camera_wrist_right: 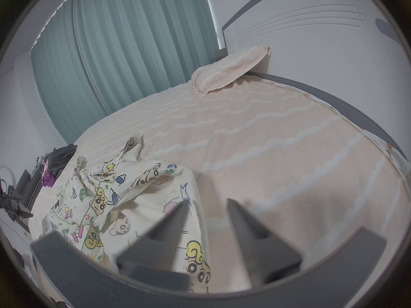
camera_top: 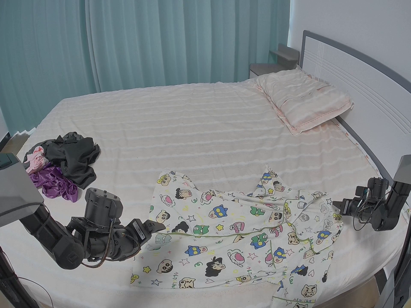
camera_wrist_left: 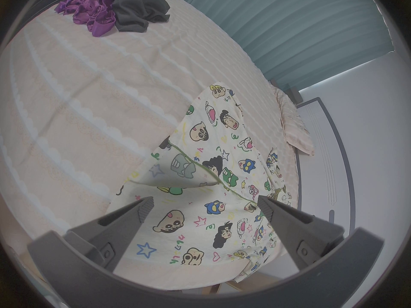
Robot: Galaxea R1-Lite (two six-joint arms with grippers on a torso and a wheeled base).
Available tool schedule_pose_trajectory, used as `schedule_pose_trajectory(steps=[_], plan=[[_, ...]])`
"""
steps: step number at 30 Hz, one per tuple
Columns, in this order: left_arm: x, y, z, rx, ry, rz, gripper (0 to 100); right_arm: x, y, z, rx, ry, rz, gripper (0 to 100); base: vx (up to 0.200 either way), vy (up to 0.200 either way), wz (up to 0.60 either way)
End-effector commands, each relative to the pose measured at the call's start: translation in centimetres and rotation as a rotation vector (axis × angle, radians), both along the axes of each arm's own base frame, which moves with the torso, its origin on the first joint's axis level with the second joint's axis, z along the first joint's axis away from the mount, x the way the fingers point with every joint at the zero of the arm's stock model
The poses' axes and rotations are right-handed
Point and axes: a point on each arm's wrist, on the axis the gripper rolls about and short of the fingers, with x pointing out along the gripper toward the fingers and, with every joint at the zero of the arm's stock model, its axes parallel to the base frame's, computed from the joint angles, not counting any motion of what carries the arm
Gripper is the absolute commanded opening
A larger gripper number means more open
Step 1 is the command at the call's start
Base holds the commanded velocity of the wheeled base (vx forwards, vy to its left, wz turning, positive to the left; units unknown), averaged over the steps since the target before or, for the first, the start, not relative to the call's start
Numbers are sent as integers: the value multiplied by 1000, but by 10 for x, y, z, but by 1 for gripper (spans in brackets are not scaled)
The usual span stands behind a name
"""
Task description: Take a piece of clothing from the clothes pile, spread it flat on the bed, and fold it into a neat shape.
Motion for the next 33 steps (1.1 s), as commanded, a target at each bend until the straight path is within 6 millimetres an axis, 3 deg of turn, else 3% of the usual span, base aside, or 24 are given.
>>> schedule_pose_trajectory(steps=[1, 5, 8, 16, 26, 33], plan=[[-3, -4, -2, 3, 7, -19, 100, -1, 0, 2, 3, -9, -2, 100, 0, 0, 0], [-11, -9, -3, 9, 17, -47, 100, -10, 2, 10, 31, -10, -18, 100, 0, 0, 0], [-18, -13, -6, 28, 30, -67, 100, -27, 9, 17, 69, -1, -22, 100, 0, 0, 0], [-22, -20, -10, 63, 30, -66, 100, -55, 19, 17, 92, -13, 10, 100, -200, 0, 0], [-24, -21, -22, 93, 82, -72, 100, -73, 30, 12, 111, 15, 44, 100, -200, 0, 0], [-24, -21, -36, 148, 159, -74, 100, -80, 37, 10, 121, 38, 64, 100, 0, 0, 0]])
